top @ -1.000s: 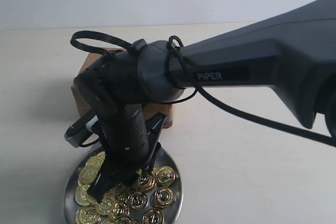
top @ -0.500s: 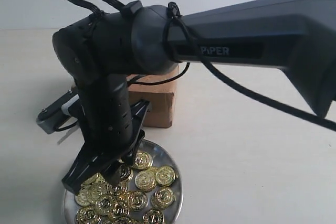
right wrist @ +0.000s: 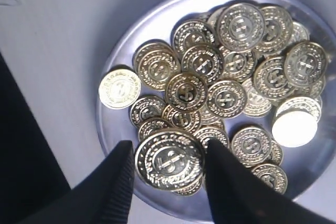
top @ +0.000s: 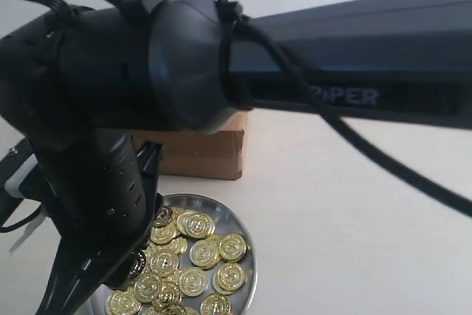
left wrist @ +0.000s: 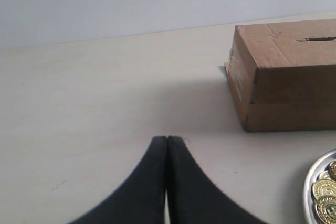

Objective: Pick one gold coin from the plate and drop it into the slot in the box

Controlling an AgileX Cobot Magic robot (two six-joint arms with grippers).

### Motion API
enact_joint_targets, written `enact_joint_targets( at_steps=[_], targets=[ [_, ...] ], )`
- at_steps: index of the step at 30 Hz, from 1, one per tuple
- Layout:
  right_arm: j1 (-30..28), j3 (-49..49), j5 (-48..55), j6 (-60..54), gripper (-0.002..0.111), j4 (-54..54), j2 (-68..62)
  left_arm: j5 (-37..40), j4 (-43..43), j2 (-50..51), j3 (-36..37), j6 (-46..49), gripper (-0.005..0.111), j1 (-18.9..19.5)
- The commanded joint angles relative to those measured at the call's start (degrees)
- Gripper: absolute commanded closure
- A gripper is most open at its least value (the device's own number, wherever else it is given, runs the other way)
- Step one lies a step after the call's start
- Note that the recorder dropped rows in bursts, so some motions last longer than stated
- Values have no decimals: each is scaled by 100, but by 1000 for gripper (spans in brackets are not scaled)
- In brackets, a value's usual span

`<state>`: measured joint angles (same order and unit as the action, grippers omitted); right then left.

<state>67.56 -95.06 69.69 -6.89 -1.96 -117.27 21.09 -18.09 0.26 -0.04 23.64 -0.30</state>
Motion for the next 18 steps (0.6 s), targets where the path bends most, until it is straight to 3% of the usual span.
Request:
enact_joint_targets(
  at_steps=[1,9,13,18],
  targets=[
    [45,153,27,-72,81,-94,518,-27,-46,-26,4,-8,107,-30],
    [45,1063,27,-57,81,-106,1260,-27,-46,-26,4,-8,107,-30],
    [45,1294,27,-49,81,-106,1465,-173,429,-26,4,241,107,-30],
    [45,1493,27,-299,81,-109,1540,-341,-82,-26,4,58,107,-30]
  ],
)
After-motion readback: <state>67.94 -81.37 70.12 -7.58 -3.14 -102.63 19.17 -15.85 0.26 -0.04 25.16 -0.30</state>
